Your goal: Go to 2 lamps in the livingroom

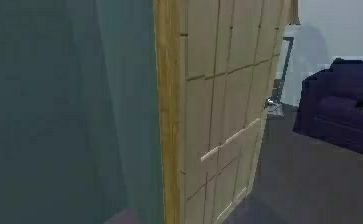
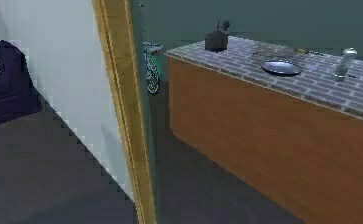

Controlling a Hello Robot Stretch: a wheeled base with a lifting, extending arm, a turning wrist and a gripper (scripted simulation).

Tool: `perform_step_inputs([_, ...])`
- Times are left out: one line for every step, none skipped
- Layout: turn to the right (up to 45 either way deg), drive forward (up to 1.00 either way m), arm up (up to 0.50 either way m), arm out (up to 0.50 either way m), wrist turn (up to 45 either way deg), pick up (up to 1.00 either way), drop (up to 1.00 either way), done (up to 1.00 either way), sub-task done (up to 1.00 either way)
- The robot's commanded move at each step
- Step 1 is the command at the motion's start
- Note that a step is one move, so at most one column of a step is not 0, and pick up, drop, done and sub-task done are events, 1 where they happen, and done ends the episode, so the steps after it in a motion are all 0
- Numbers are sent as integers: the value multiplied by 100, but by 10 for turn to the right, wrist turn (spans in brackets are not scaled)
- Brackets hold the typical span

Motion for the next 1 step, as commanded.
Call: perform_step_inputs([390, 0, 0, 0, 0, 0, 0, 0, 0])
